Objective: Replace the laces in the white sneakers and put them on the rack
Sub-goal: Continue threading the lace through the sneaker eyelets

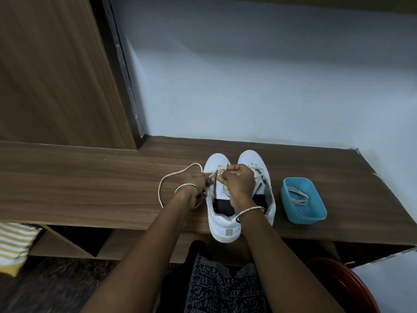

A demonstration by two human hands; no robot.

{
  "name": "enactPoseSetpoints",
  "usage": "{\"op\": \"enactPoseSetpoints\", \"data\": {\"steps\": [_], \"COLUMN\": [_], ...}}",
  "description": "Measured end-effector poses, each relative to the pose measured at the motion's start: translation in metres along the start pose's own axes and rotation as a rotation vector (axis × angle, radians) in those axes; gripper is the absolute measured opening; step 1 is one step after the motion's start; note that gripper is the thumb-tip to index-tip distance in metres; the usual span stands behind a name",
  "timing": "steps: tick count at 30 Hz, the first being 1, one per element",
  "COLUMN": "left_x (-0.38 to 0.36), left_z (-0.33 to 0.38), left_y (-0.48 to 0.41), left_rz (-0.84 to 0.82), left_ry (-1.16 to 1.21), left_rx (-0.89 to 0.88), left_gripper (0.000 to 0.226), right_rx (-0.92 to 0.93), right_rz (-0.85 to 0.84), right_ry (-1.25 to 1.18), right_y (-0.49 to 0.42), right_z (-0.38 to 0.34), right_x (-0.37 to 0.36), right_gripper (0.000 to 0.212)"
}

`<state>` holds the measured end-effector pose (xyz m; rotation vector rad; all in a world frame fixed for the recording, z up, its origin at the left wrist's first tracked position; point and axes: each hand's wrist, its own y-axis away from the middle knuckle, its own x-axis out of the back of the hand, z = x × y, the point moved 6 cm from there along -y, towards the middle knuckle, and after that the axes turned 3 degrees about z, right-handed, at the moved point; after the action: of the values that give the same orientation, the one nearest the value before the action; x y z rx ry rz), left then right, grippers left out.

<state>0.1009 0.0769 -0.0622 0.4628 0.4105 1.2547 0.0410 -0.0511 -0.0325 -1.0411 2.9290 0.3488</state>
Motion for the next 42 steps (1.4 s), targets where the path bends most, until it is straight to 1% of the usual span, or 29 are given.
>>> {"op": "enactPoseSetpoints", "data": {"steps": [3,5,11,17,22,25,27,30,33,35,36,38,40,42], "left_x": [-0.001,-0.002,0.001,0.004,0.005,0.01,0.011,0.012,0.01,0.012,0.016,0.025,0.035,0.049], "left_z": [-0.001,-0.002,-0.003,-0.002,0.001,0.003,0.006,0.015,0.018,0.019,0.021,0.021,0.023,0.024], "left_y": [0.0,0.001,0.005,0.003,0.005,0.002,-0.001,-0.003,-0.006,-0.002,0.001,0.006,0.011,0.014], "left_rz": [-0.024,-0.042,-0.049,-0.066,-0.059,-0.057,-0.033,0.066,0.119,0.154,0.182,0.175,0.094,0.05], "left_ry": [0.001,-0.006,0.023,-0.01,0.005,0.022,-0.043,-0.164,-0.23,-0.153,-0.074,0.179,0.492,0.711], "left_rx": [0.04,0.06,0.064,0.049,0.032,-0.055,-0.167,-0.319,-0.354,-0.328,-0.311,-0.234,-0.142,-0.103], "left_gripper": [0.035,0.036,0.028,0.023,0.017,0.018,0.014,0.013,0.017,0.021,0.024,0.027,0.029,0.033], "right_rx": [0.051,0.054,0.036,-0.013,0.004,-0.013,-0.017,-0.015,-0.016,-0.02,-0.019,-0.014,-0.011,-0.01], "right_rz": [0.051,0.057,0.096,0.128,0.112,0.092,0.069,0.025,-0.014,-0.014,-0.013,-0.019,-0.029,-0.045], "right_ry": [0.094,0.127,0.167,0.134,0.228,0.293,0.313,0.325,0.348,0.346,0.348,0.345,0.337,0.34], "right_y": [-0.002,-0.001,-0.002,0.0,-0.001,-0.001,-0.001,-0.001,0.0,0.0,0.001,0.002,0.002,0.003], "right_z": [0.003,0.005,0.011,0.012,0.012,0.013,0.012,0.011,0.01,0.009,0.008,0.007,0.007,0.008], "right_x": [0.001,0.001,-0.002,-0.002,-0.004,-0.003,-0.002,-0.002,-0.002,-0.001,0.0,0.0,-0.001,-0.001], "right_gripper": [0.021,0.023,0.025,0.02,0.017,0.016,0.014,0.011,0.011,0.011,0.011,0.01,0.009,0.009]}}
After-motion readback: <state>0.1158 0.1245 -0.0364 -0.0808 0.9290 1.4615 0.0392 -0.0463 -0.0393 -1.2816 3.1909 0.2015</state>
